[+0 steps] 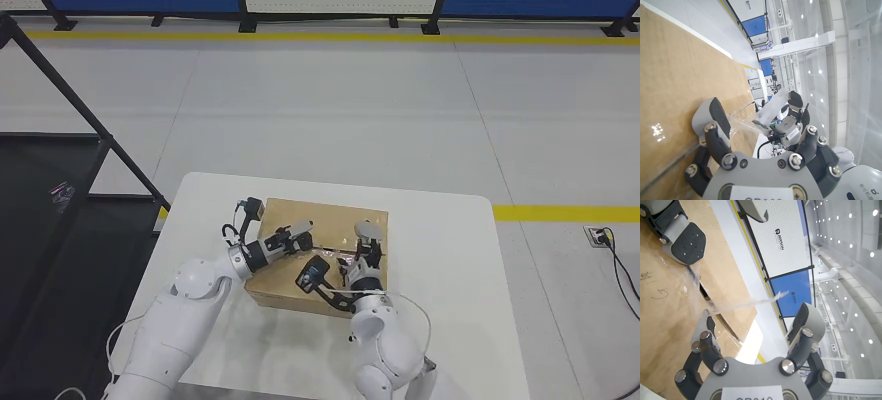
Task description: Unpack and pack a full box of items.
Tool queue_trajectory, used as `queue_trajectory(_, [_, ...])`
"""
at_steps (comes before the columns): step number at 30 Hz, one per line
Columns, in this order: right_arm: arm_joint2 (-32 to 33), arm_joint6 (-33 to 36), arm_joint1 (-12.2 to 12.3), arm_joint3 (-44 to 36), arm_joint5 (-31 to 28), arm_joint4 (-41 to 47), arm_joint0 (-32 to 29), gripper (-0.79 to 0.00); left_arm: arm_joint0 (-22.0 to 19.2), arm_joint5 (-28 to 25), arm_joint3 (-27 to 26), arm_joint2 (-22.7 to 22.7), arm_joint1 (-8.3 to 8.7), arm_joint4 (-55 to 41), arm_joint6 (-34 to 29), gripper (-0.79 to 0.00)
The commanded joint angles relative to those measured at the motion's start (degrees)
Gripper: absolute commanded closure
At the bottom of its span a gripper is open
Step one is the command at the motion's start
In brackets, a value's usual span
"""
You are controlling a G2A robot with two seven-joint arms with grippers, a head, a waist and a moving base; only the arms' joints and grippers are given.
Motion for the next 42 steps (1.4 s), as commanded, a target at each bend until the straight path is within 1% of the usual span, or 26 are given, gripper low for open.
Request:
queue_trajectory(1, [1.45, -0.9, -0.01, -0.2, -1.89, 2.03, 0.08, -0.785, 0.2, -0.1, -0.06, -0.15, 0.04, -0.1, -0.01, -0.785])
queue_trajectory(5, [3.96, -1.92, 0.28, -2.42, -5.01, 2.88, -1.5, -0.785, 0.54, -0.17, -0.34, -0.5, 0.15, 0.03, 0.08, -0.785])
queue_trajectory(9, [7.29, -3.5, 0.66, -5.58, -6.95, 5.61, -3.91, -0.785, 0.75, -0.05, -0.64, -0.62, 0.2, 0.11, 0.08, -0.785])
queue_trajectory(15, [11.41, -9.87, 1.43, -9.52, -9.63, 8.42, -8.02, -0.785, 0.9, 0.06, -0.93, -0.56, 0.18, 0.3, 0.16, -0.785])
queue_trajectory(17, [11.97, -13.52, 1.65, -10.02, -11.59, 9.83, -8.83, -0.785, 0.89, 0.14, -1.03, -0.52, 0.18, 0.46, 0.13, -0.785])
queue_trajectory(19, [11.98, -14.78, 1.68, -9.99, -11.81, 10.09, -9.12, -0.785, 0.89, 0.22, -1.13, -0.48, 0.16, 0.45, 0.16, -0.785])
queue_trajectory(22, [10.88, -13.52, 1.44, -9.44, -10.33, 8.58, -8.87, -0.785, 0.97, 0.13, -1.64, -0.47, 0.12, 0.31, 0.39, -0.785])
queue_trajectory(26, [10.65, -13.0, 1.06, -8.34, -9.02, 10.05, -8.25, -0.785, 1.43, -0.02, -3.34, -0.89, 0.27, 0.55, 0.56, -0.785])
queue_trajectory(30, [11.86, -13.75, 1.0, -7.29, -8.98, 11.79, -8.12, -0.785, 1.97, 0.39, -5.51, -1.5, 0.54, 1.25, 0.51, -0.785])
queue_trajectory(38, [14.89, -16.03, 1.31, -7.58, -8.93, 13.54, -10.08, -0.785, 2.46, 2.41, -8.84, -2.34, 0.95, 2.72, 0.78, -0.785])
queue_trajectory(42, [16.75, -18.03, 1.56, -7.53, -8.53, 14.46, -11.44, -0.785, 1.38, 3.9, -8.97, -1.04, 0.63, 3.43, 1.22, -0.785])
